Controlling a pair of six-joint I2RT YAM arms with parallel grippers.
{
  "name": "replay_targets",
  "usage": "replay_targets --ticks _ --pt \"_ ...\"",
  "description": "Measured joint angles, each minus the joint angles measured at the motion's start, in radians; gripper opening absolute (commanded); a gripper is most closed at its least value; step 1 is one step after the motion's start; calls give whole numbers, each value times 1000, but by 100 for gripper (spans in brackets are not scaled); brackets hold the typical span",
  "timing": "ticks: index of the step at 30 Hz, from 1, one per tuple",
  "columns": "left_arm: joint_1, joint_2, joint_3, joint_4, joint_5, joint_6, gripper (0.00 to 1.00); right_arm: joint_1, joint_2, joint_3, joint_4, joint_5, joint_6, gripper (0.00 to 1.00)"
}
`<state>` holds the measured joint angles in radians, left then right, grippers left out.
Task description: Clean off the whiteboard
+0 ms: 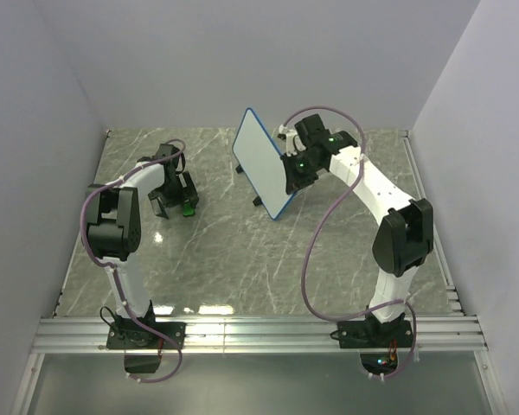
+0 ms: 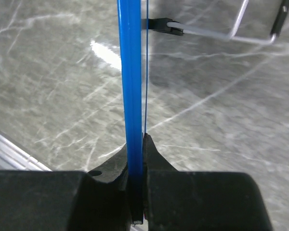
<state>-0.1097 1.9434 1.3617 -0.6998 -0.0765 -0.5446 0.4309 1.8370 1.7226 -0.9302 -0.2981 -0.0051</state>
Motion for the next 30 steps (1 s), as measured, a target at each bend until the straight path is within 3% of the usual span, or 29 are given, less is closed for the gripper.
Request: replay_targets --ticks 14,30 --pt "0 -11 -24 13 0 0 99 45 18 13 1 -7 46 0" --pt "0 -17 -33 21 0 1 99 53 18 12 85 50 233 0"
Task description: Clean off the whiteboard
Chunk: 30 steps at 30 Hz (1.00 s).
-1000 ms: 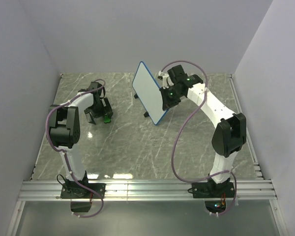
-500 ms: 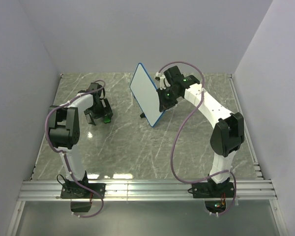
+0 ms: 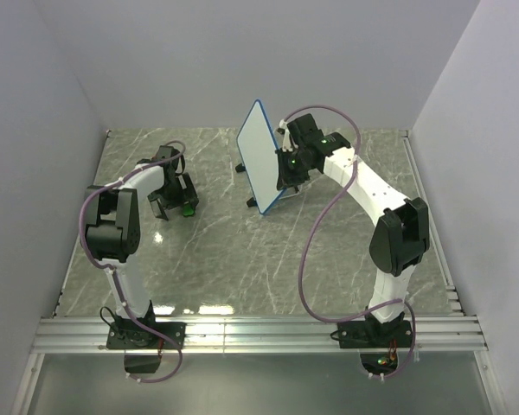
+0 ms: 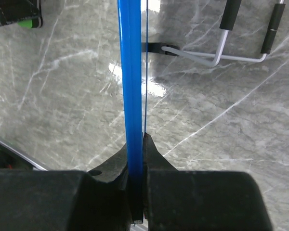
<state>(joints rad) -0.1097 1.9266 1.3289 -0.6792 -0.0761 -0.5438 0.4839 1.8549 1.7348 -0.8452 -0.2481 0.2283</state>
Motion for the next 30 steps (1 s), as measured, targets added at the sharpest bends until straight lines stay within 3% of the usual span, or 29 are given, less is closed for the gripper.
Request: replay_targets --ticks 6,14,30 --pt "0 0 0 1 0 0 99 0 11 16 -14 -11 26 0" --pt "0 0 0 2 1 0 99 -2 132 172 -100 -78 40 0" --pt "0 15 24 5 12 -2 99 -10 30 116 -102 0 153 0"
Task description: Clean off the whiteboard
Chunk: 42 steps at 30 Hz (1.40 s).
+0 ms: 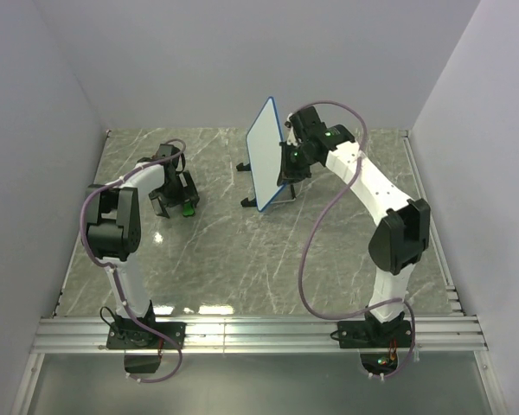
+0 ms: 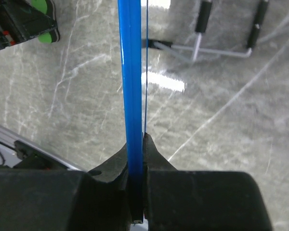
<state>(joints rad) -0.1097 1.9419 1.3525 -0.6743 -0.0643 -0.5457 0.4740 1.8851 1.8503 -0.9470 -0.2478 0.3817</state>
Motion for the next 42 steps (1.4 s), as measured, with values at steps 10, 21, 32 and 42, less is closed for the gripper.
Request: replay_targets --ticks 10,21,32,42 --pt "0 6 10 0 7 -2 99 -1 -47 -19 2 -31 51 0" --pt "0 6 11 1 14 -16 99 -1 -18 -17 -13 -52 52 0" --pt "0 6 11 1 14 -20 99 -11 42 -16 -26 -77 53 0" --pt "0 6 11 0 14 -20 99 -32 40 -24 -10 -94 72 67"
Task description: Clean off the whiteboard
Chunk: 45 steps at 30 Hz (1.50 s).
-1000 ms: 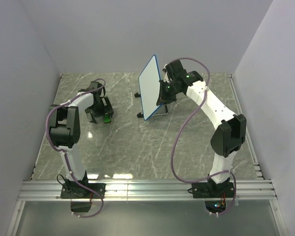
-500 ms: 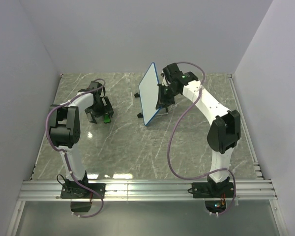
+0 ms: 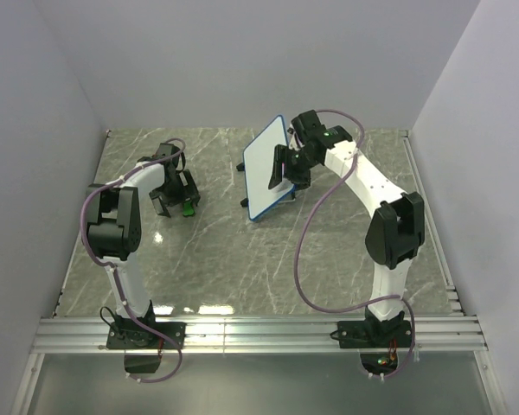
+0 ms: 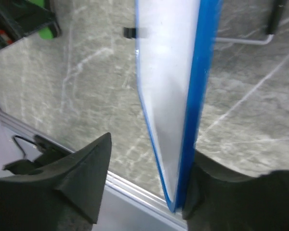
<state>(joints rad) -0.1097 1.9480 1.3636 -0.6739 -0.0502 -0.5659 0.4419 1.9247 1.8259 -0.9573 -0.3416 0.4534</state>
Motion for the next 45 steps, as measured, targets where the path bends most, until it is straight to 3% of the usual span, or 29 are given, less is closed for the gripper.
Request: replay_targets --ticks 12,24,33,40,45 --pt "0 0 15 -8 -1 1 100 -35 -45 -36 -2 39 -3 73" --pt "0 -34 20 -12 0 4 99 -67 -237 -164 -2 169 -23 74" --pt "-2 -233 -25 23 31 5 99 -67 -515 -341 117 197 -11 74" --pt "-20 -412 -35 45 32 0 99 -67 -673 -470 293 143 16 75" --pt "-64 -542 -50 63 13 -12 99 -67 -781 -599 325 109 58 75"
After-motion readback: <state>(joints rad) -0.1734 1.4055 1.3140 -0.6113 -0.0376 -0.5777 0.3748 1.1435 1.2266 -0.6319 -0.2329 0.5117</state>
